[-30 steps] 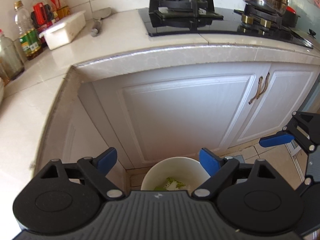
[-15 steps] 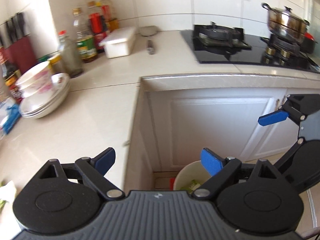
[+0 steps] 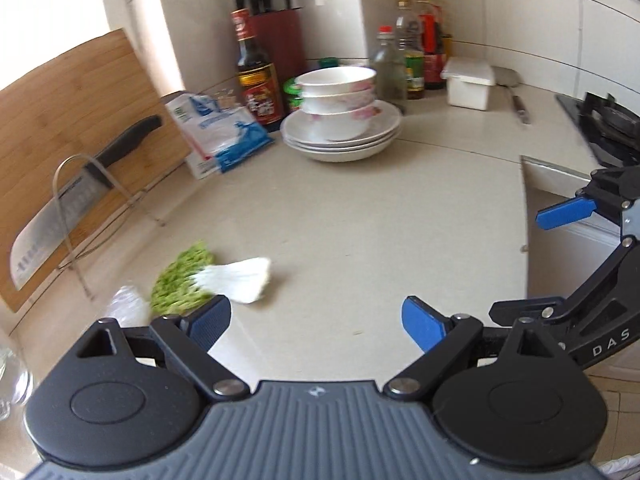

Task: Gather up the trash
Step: 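Move both tools back over the counter toward the bag and cabbage leaf, then grasp the clear plastic bag with the left tool while the right tool grasps the white cabbage stem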

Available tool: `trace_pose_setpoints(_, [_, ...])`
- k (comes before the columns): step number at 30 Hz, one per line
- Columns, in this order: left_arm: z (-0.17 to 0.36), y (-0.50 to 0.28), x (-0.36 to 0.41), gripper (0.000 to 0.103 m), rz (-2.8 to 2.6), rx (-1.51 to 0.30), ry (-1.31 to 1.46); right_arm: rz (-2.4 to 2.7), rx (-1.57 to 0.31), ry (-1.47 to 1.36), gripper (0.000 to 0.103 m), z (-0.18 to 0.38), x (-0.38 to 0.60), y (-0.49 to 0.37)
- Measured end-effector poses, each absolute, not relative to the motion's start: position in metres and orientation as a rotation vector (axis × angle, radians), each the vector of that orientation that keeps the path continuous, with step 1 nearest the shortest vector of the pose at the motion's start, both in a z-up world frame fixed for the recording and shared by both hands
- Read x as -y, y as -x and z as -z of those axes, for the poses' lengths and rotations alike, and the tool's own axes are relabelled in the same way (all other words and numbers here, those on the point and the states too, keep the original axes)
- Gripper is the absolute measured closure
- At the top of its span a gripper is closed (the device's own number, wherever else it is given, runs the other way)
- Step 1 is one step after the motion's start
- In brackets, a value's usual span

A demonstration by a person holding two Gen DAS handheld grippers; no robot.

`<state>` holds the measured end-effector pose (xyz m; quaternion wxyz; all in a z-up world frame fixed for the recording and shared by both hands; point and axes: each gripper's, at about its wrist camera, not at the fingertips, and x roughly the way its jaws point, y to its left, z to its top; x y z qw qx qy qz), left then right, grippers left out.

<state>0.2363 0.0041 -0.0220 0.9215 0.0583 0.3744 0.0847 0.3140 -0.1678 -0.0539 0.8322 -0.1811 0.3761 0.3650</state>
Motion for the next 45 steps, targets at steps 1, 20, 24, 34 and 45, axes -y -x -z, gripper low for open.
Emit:
trace_pose_setpoints(1, [0.023, -0.236, -0.013, 0.01, -0.206, -0.772, -0.109, -0.794, -0.799, 0.396, 0.0, 0.056, 0.158, -0.318])
trace_pose_setpoints(20, [0.062, -0.268, -0.153, 0.028, -0.579, -0.767, 0.104, -0.983, -0.822, 0.474, 0.0, 0.073, 0.072, -0.352])
trace_pose_setpoints(24, [0.07, -0.275, -0.164, 0.032, -0.601, -0.764, 0.128, -1.006, -0.824, 0.486, 0.0, 0.076, 0.063, -0.354])
trace_pose_setpoints(34, [0.077, -0.274, -0.179, 0.068, -0.572, -0.755, 0.197, -1.106, -0.8, 0.526, 0.0, 0.085, 0.025, -0.36])
trace_pose_setpoints(45, [0.049, -0.253, -0.177, 0.068, -0.58, -0.7, 0.227, -1.241, -0.714, 0.582, 0.013, 0.098, -0.038, -0.364])
